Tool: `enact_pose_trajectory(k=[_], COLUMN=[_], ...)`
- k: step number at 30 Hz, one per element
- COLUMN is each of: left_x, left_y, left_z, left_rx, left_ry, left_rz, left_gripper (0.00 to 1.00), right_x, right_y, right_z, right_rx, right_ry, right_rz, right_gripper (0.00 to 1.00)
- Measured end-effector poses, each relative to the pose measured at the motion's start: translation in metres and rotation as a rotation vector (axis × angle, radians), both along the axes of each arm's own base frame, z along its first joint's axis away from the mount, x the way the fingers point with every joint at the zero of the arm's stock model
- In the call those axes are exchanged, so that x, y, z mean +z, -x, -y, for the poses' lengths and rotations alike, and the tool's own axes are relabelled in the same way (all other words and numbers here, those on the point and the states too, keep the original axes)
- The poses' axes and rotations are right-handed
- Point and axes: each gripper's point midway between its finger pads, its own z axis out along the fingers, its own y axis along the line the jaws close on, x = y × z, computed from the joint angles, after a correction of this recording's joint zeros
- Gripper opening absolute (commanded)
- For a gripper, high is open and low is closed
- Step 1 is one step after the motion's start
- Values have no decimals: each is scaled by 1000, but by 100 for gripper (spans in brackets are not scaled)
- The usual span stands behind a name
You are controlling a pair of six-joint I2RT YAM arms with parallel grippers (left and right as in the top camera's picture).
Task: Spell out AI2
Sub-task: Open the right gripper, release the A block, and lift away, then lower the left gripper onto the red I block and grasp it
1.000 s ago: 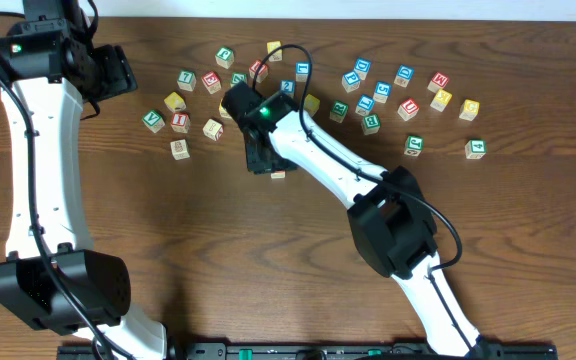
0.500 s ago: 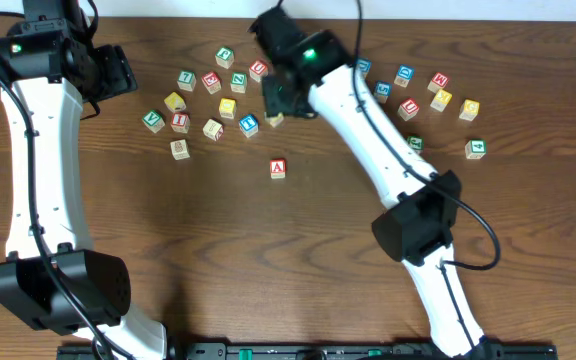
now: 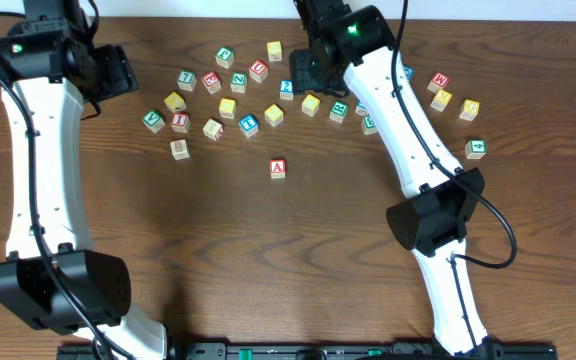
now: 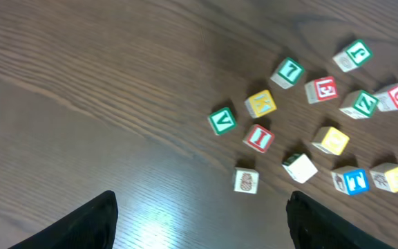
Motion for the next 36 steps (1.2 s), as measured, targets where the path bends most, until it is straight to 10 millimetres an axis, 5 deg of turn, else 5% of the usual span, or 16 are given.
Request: enact_pose_trajectory(k=[11, 22, 36], left_x=[0, -4, -135], left_y=[-6, -16, -52], left_z=[49, 59, 68], left_rx=[-116, -149, -290], left_ry=[22, 14, 35], left_rz=[4, 21, -205], left_gripper=[77, 77, 66], right_x=[-1, -3, -7], right_y=[-3, -5, 4], right_z=[11, 25, 29], right_rx=[-17, -39, -18], right_ry=[-6, -30, -8], right_rz=[-13, -47, -81], right_gripper=[66, 70, 72])
